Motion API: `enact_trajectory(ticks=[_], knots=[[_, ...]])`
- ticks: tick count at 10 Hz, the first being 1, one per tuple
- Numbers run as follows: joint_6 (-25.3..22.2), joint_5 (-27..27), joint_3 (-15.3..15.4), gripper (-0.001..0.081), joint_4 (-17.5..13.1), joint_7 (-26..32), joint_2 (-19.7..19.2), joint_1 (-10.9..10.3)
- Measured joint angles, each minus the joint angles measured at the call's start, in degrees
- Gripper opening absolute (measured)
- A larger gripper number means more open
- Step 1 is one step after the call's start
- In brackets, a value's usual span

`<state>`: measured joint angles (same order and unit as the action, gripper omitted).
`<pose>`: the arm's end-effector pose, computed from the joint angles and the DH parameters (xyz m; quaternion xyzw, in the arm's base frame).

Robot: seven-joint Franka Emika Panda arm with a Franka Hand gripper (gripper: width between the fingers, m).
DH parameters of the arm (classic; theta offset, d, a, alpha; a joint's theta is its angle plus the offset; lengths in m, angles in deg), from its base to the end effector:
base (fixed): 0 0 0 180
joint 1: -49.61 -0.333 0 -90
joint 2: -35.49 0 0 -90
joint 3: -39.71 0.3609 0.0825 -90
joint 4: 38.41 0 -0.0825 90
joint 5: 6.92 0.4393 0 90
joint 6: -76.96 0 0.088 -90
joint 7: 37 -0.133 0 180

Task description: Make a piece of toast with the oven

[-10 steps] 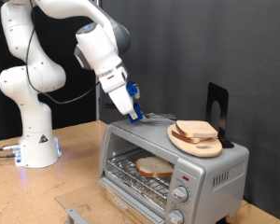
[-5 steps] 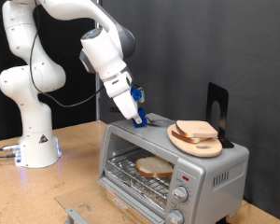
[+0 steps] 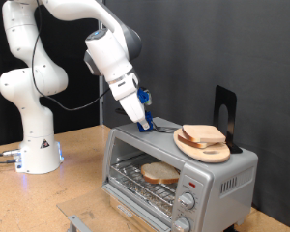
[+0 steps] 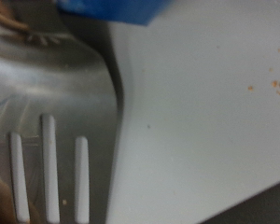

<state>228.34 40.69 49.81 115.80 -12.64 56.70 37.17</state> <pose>0.4175 0.1584 0.3566 -0.9614 -0.0681 -0.1585 0.2144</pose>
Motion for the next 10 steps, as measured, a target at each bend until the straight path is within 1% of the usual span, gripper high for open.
enact_trajectory(ticks=[3, 6, 8, 9, 10], knots=[[-1.05, 2.91, -0.46, 0.08, -1.0, 1.88, 1.57, -0.33], [-5.51, 2.84, -2.58, 0.08, -1.29, 1.99, 5.45, -0.05], [-5.2, 3.34, -2.7, 0.08, -0.95, 2.04, 5.34, -0.04], [-6.04, 4.48, -4.16, 0.08, -0.59, 2.99, 5.65, -0.02], [-8.61, 5.1, -7.06, 0.08, -0.16, 4.88, 6.4, 0.21]])
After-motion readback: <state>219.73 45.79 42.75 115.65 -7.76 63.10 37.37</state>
